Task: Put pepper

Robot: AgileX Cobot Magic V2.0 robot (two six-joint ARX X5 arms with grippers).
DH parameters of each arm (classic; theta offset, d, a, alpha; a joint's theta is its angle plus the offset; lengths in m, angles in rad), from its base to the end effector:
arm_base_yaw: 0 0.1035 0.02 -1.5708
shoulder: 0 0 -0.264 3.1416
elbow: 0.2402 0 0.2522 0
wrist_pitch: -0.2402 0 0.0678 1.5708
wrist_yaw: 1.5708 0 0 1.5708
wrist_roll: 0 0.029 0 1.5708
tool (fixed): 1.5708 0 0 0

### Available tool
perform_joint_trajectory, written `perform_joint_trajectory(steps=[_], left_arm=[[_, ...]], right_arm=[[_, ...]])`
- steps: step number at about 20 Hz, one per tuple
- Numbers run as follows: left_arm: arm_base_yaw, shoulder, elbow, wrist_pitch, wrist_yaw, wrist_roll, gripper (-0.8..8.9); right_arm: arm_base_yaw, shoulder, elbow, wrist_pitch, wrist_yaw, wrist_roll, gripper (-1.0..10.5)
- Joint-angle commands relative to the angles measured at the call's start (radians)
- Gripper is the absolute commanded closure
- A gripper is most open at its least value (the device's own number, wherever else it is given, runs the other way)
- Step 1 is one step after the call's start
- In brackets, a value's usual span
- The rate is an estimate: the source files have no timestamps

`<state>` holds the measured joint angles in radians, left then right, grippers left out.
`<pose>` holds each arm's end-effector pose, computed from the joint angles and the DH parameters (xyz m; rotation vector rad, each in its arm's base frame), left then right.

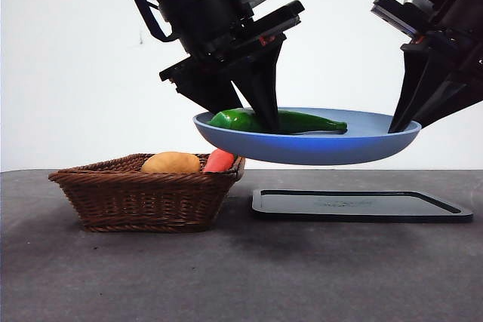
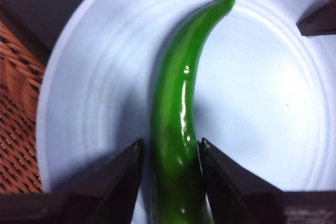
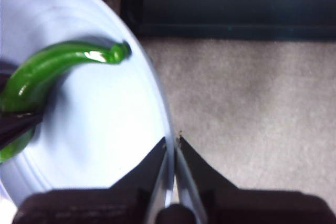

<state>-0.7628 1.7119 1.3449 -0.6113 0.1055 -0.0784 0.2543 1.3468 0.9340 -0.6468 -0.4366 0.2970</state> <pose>0.2591 -0.2518 0.2528 0.2572 0.9822 -0.7568 0.2445 0.0762 0.2355 0.3558 1.1620 0.4608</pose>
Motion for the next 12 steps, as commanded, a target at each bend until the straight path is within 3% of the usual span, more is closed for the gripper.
perform_joint_trajectory(steps=[1, 12], left_arm=[[-0.015, 0.010, 0.018, 0.001, 0.006, 0.000, 6.17], [-0.015, -0.134, 0.018, -0.010, 0.002, 0.010, 5.66]], right_arm=[[0.004, 0.008, 0.021, 0.010, -0.010, 0.009, 9.4], [0.004, 0.008, 0.021, 0.003, -0.010, 0.020, 9.4]])
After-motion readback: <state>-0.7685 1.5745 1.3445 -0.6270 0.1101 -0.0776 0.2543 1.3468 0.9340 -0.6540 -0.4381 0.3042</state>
